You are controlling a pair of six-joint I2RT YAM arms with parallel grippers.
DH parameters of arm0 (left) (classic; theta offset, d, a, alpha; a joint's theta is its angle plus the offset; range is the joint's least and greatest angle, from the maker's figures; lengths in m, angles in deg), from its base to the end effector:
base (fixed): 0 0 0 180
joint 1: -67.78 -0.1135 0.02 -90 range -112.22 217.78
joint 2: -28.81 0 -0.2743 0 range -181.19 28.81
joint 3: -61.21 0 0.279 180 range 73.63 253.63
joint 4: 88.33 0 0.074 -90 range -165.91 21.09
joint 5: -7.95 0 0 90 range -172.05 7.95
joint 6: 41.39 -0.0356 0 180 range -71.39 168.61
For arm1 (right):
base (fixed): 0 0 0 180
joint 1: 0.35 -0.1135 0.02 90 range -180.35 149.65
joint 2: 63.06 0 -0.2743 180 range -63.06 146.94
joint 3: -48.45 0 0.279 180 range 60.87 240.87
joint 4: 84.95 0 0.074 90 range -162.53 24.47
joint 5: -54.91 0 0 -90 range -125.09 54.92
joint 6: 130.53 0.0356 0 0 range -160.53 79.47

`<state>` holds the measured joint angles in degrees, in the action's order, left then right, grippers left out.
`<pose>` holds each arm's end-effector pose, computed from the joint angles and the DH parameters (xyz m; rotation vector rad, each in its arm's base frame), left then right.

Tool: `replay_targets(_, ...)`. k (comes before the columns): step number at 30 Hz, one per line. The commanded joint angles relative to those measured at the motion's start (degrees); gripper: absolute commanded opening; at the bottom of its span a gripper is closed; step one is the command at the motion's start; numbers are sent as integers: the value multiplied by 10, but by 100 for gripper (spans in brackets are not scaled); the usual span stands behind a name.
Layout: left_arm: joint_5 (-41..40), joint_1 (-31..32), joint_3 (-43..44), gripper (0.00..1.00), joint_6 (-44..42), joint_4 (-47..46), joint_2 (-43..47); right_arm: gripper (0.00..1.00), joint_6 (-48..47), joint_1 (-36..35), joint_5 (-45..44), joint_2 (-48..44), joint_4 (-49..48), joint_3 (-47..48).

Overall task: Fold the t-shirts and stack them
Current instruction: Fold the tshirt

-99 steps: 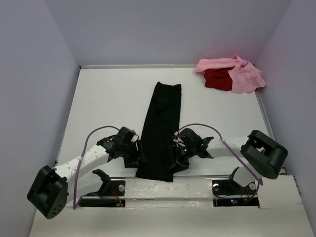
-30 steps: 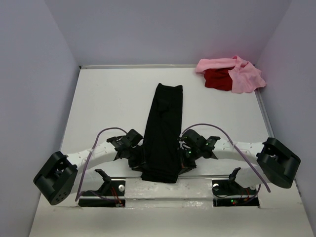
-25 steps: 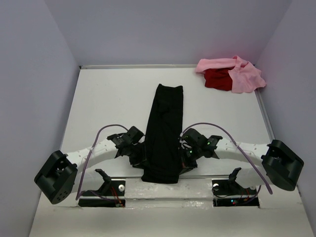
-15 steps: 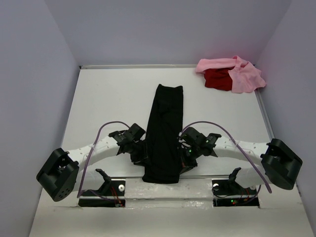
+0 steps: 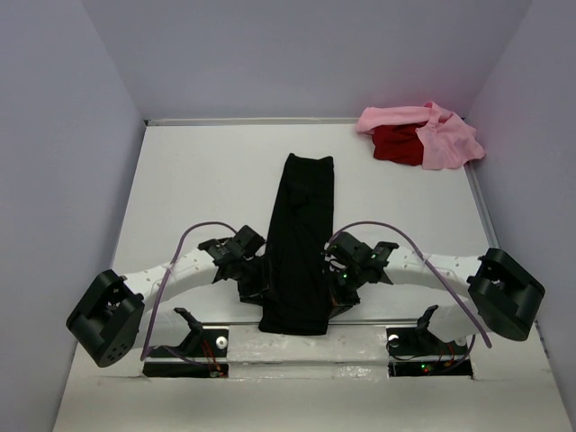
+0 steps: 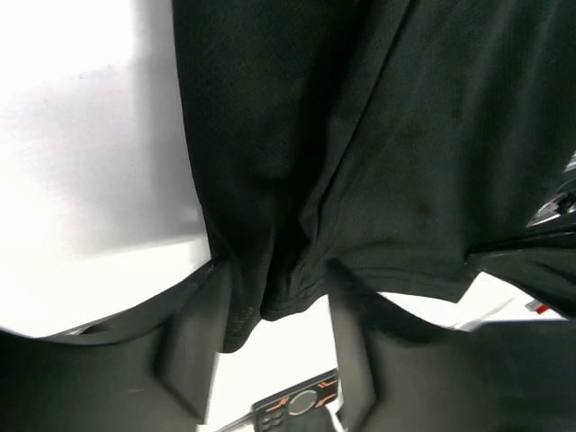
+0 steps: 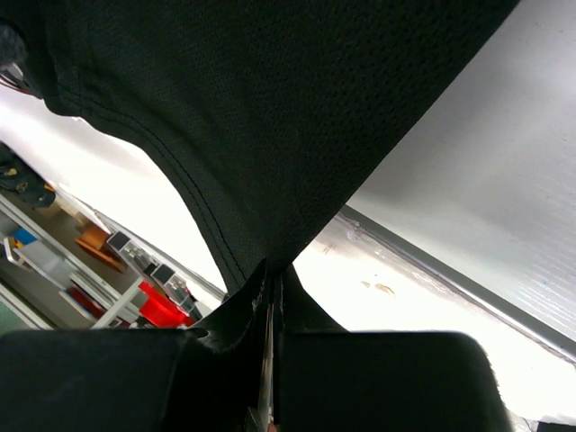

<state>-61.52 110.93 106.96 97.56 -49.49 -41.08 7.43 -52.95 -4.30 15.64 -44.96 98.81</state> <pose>0.1586 -0.1658 0.1614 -0.0210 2.9437 -0.8784 0.1376 0.2100 0.1528 0.2631 -2.8160 -0.9128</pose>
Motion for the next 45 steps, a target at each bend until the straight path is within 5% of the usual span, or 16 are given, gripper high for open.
replay_targets(1,23,3,-17,61,-8,9,14,0,-9,-1,5,6,5,27)
replay_targets(16,23,70,-17,61,7,3,-2,0,-8,-1,6,13,0,24)
replay_targets(24,32,94,-29,15,20,-14,-29,0,-9,4,8,16,1,25)
replay_targets(30,34,100,-31,1,22,-20,-40,0,-9,4,8,13,1,21)
replay_targets(45,-27,100,77,0,1,96,-39,0,-31,34,15,-8,39,47)
